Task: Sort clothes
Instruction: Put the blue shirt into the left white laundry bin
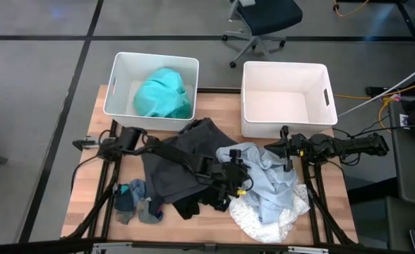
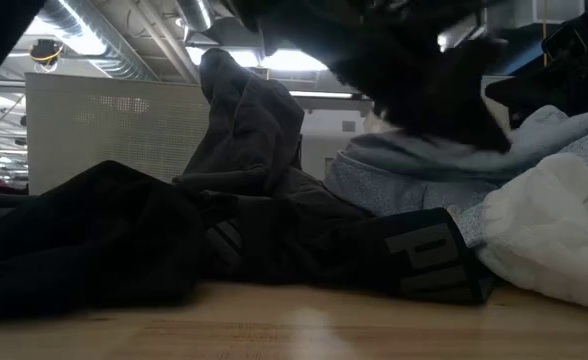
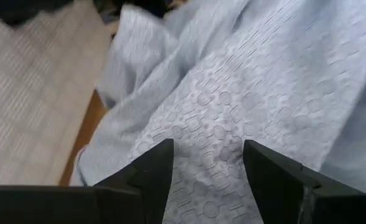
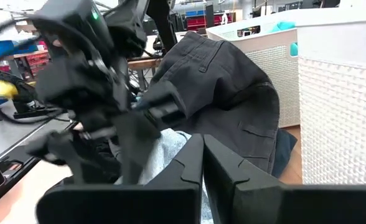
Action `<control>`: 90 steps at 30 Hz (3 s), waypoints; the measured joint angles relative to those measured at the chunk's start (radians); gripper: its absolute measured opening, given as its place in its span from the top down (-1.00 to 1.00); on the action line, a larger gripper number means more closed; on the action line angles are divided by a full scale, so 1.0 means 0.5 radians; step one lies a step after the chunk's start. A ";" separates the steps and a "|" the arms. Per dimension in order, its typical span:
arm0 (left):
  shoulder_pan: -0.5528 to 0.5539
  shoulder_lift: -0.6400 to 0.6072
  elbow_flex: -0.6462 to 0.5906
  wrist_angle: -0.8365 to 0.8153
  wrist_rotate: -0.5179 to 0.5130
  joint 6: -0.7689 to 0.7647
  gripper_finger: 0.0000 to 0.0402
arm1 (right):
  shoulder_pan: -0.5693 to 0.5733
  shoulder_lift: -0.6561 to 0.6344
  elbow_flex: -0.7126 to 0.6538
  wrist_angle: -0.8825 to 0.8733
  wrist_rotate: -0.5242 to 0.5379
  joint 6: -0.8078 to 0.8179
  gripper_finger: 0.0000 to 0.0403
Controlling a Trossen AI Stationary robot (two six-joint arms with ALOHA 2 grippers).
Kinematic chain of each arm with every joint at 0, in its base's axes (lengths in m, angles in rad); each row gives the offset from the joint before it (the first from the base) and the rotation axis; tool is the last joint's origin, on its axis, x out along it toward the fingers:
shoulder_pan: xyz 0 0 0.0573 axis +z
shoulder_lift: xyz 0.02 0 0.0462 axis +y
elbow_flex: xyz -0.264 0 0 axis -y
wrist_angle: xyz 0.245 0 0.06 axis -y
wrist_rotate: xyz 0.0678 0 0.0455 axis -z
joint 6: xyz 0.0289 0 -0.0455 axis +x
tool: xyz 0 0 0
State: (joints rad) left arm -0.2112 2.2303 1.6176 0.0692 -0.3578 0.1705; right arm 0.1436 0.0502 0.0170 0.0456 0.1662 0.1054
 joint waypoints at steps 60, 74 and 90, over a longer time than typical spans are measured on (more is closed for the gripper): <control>-0.185 -0.454 -0.004 -0.105 -0.265 0.156 0.93 | 0.000 0.002 0.001 -0.005 0.001 -0.013 0.93; -0.185 -0.825 -0.003 -0.120 -0.462 0.353 0.92 | 0.000 0.002 0.001 -0.005 0.001 -0.012 0.93; -0.175 -1.160 -0.002 -0.032 -0.861 0.632 0.92 | 0.000 0.002 0.001 -0.012 0.001 -0.012 0.93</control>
State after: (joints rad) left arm -0.2985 1.6504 1.6169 0.0531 -0.7884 0.4867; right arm 0.1436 0.0513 0.0174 0.0396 0.1669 0.0994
